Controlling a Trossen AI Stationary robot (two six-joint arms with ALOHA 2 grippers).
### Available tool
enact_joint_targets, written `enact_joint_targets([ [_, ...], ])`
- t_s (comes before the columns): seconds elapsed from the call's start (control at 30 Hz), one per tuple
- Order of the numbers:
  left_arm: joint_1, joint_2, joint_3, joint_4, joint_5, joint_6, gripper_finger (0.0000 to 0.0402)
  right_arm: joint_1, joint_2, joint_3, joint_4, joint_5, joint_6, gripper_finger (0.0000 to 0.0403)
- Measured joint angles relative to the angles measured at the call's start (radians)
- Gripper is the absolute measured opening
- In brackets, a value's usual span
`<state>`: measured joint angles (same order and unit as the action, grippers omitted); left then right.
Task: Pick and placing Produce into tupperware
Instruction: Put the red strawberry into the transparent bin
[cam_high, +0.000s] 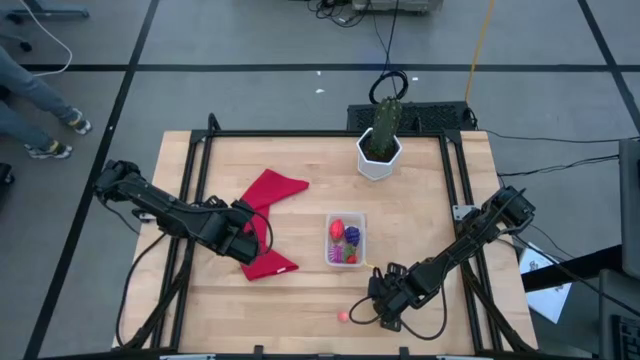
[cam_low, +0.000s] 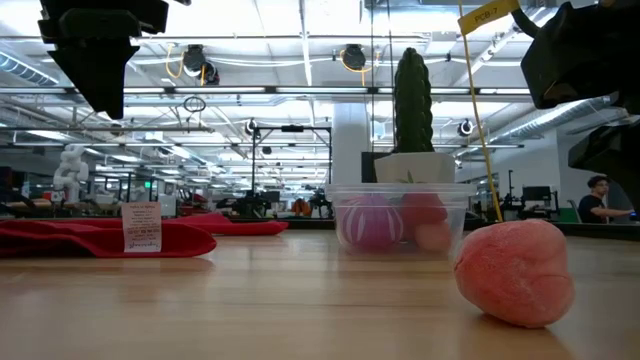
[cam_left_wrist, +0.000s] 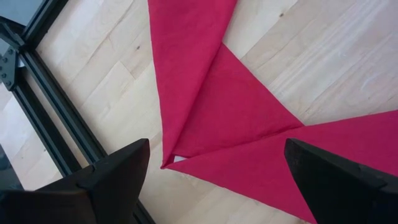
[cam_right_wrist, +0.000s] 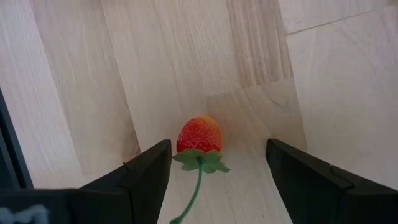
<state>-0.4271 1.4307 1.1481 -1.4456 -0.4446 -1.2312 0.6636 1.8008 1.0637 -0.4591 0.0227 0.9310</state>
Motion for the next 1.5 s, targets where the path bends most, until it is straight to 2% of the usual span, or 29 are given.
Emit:
enact_joint_targets([
  [0.13,0.0,0.0,0.0,0.0,0.0,0.0,0.0379,0.0,0.0,0.0,-0.001,0.001,0.0,0.0254],
  [0.43,0.0,0.0,0.0,0.0,0.0,0.0,0.0379,0.0,0.0,0.0,-0.009,0.006,0.0,0.0211],
  [0.63,0.0,0.0,0.0,0.002,0.0,0.0,0.0379,0.0,-0.003,-0.001,-0.01,0.007,-0.002,0.0196],
  [1.5,0.0,0.0,0.0,0.008,0.0,0.0,0.0379,-0.01,-0.024,-0.002,0.0,0.014,-0.029,0.0191],
])
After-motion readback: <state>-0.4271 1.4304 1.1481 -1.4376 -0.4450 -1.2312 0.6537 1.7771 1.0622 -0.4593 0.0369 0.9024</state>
